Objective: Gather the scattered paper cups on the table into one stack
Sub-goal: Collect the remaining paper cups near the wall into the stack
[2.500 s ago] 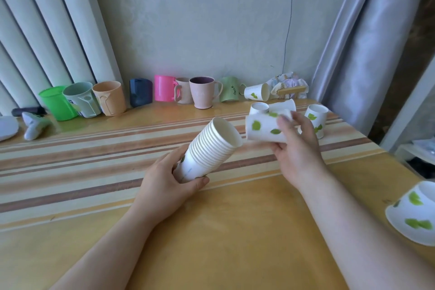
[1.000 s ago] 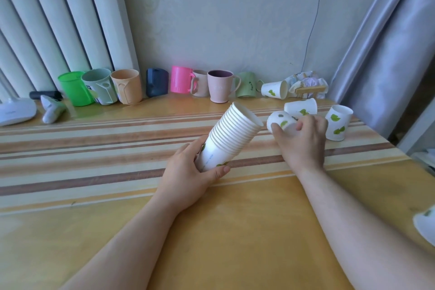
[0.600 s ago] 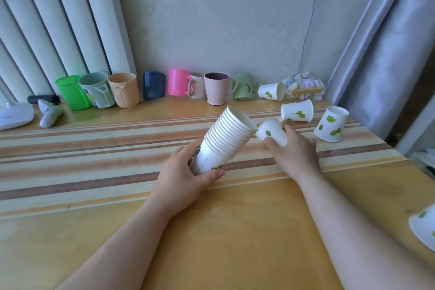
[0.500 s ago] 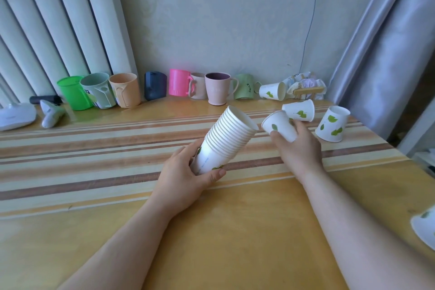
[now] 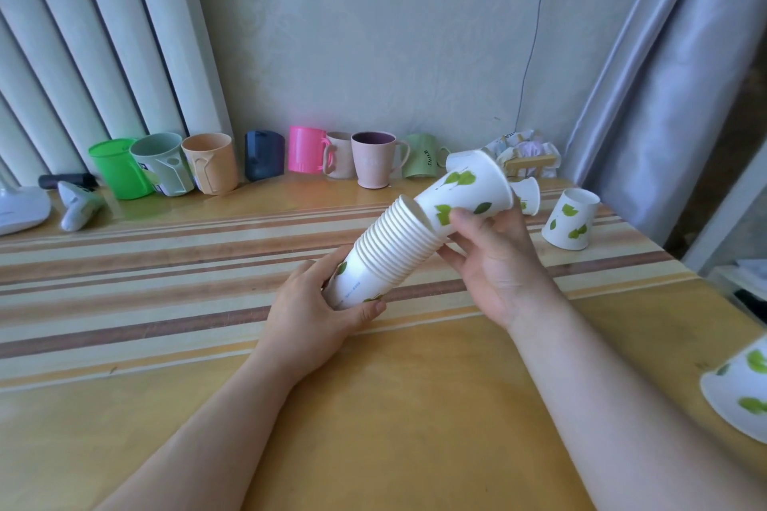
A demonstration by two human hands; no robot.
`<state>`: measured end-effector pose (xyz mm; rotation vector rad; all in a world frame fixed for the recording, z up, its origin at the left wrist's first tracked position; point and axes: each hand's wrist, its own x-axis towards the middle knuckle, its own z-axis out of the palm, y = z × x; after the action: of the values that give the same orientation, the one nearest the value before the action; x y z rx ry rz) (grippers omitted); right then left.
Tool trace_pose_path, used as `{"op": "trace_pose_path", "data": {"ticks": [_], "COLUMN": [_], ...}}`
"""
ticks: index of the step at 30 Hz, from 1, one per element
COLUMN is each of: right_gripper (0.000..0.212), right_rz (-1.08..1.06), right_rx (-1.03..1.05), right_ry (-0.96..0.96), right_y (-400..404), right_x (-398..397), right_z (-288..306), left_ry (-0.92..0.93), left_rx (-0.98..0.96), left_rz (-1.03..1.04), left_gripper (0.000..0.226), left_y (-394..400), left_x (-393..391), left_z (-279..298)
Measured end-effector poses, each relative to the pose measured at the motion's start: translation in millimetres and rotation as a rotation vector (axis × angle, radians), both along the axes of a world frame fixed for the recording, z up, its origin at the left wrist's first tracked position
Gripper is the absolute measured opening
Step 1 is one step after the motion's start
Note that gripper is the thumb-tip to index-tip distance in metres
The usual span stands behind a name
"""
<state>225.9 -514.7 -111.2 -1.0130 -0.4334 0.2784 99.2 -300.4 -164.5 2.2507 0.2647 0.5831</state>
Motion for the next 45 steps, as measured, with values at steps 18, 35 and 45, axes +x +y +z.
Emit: {"op": "trace_pose_path", "data": {"ticks": [18,35,45], "right_gripper": [0.052,0.046,0.034], "right_rz": [-0.073,-0.833,-0.889], "right_rx": [-0.130,-1.129,-1.179], "right_ry": [0.072,-0.032,-0.151], "right_y": [-7,-81,-90], "right_x": [4,78,88], "right_z": [-2,-42,-26], "left_ry": [0.004,0.021,0.022], "left_rx": [-0.027,-0.007,0.002], "left_rz": [-0.003,-0.020,-0.022], "left_gripper": [0.077,0.080,0.079], "left_y": [0,2,3], "left_x": [-2,0,0], "left_z": [2,-1,-1]}}
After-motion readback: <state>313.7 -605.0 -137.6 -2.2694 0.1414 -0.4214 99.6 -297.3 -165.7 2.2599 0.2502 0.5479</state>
